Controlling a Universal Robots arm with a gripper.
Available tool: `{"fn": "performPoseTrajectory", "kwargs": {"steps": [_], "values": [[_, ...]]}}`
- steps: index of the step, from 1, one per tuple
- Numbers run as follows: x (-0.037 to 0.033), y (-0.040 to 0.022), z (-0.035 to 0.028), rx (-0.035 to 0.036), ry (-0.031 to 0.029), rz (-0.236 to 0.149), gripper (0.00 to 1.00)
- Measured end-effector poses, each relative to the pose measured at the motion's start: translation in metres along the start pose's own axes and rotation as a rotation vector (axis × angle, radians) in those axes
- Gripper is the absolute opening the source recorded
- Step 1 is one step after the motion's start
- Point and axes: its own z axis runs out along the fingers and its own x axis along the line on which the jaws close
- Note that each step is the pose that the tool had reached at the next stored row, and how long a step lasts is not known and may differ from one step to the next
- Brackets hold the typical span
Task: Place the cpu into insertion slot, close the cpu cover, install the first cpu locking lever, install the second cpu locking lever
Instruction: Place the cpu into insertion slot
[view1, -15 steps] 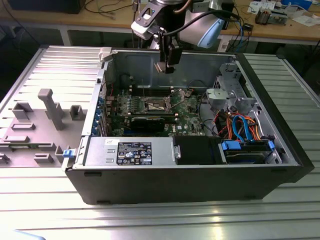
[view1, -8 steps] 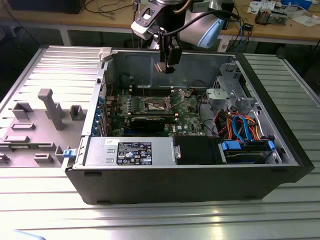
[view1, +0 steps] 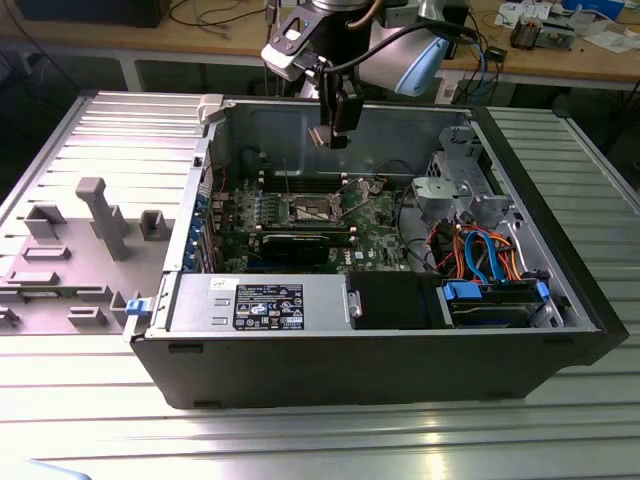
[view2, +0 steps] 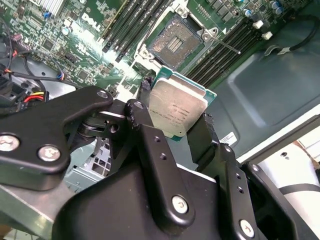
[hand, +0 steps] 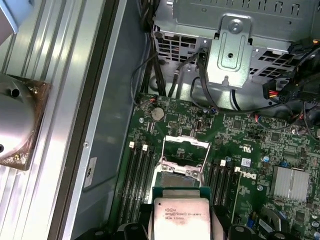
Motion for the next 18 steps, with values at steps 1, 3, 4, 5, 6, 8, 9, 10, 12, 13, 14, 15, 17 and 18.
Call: {"fn": "performPoseTrajectory", "kwargs": {"steps": [1,3,4,5,6,8,9,10,12,13,14,15,17,18], "values": [[0.0000,-0.0001,0.0017,0.0008,-0.0023,0.020,0.54],[0.0001,-0.0002,0.0031,0.0039,-0.0032,0.029,0.54],[0.0001,-0.0003,0.0041,0.0073,-0.0034,0.033,0.54],[0.0000,-0.0004,0.0053,0.0086,-0.0041,0.036,0.54],[0.0000,-0.0004,0.0063,0.0093,-0.0045,0.037,0.54],[-0.0001,-0.0005,0.0089,0.0103,-0.0057,0.040,0.54],[-0.0001,-0.0005,0.0100,0.0104,-0.0065,0.040,0.54],[-0.0001,-0.0006,0.0117,0.0107,-0.0070,0.041,0.54],[-0.0002,-0.0008,0.0143,0.0115,-0.0073,0.043,0.54],[-0.0002,-0.0009,0.0157,0.0121,-0.0074,0.044,0.54],[-0.0002,-0.0009,0.0166,0.0124,-0.0073,0.044,0.54],[-0.0002,-0.0010,0.0175,0.0128,-0.0074,0.044,0.54],[-0.0003,-0.0010,0.0189,0.0142,-0.0077,0.045,0.54],[-0.0003,-0.0010,0.0190,0.0152,-0.0077,0.045,0.54]]}}
